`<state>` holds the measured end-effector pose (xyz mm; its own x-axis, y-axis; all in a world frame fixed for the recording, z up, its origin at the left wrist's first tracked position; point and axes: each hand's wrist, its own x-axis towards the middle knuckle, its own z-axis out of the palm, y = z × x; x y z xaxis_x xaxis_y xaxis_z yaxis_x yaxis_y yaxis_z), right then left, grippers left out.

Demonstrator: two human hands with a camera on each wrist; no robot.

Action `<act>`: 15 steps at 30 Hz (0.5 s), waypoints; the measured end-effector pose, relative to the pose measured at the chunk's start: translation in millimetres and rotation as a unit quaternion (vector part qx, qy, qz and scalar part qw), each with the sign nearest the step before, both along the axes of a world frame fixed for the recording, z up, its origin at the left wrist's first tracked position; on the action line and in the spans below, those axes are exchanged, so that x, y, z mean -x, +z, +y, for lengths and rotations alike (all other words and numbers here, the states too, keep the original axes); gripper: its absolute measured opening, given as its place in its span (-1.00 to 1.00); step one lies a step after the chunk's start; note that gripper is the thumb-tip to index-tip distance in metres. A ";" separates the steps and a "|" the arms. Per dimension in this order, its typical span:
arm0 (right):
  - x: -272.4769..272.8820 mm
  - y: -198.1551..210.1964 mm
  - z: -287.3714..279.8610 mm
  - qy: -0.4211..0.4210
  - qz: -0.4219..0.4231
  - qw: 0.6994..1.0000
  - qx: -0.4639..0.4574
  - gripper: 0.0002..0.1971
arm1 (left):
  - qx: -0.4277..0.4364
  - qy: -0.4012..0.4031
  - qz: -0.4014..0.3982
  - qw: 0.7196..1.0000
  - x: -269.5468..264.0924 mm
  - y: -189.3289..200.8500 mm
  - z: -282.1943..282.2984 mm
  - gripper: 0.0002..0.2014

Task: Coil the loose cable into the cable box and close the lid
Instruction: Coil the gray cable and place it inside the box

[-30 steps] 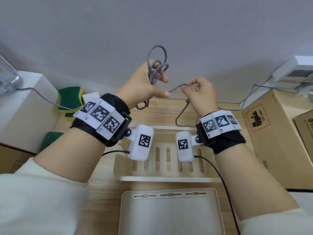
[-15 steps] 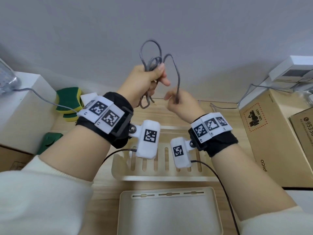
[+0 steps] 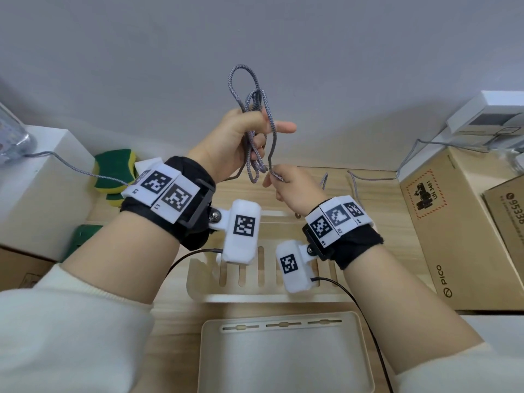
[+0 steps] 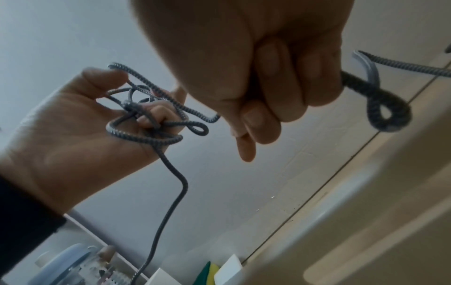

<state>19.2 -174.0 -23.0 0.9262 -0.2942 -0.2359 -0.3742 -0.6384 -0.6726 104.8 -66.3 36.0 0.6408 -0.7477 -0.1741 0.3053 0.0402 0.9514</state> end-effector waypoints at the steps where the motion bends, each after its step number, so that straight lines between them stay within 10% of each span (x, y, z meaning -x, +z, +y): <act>1: 0.0 -0.3 0.5 0.004 0.010 1.000 0.004 -0.76 | -0.004 -0.016 -0.012 1.000 1.4 0.2 0.6 -0.82; 6: 0.3 0.9 5.8 0.003 0.017 1.000 -0.012 -0.75 | -0.065 -0.003 -0.097 0.993 5.0 -2.8 -4.7 -0.62; 11: 1.5 2.1 4.3 0.033 -0.007 0.999 0.009 -0.72 | -0.091 0.092 -0.197 0.972 6.1 -1.9 -10.5 -0.94; 15: 10.9 -11.4 -11.2 -0.005 0.025 0.999 0.046 -0.78 | -0.144 0.101 -0.265 0.948 0.0 -2.0 -8.7 -0.71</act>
<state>8.3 -185.2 -34.4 0.9108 -0.3265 -0.2528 -0.4125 -0.6919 -0.5926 104.9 -75.1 34.0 0.8208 -0.5702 0.0334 -0.2042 -0.2382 0.9495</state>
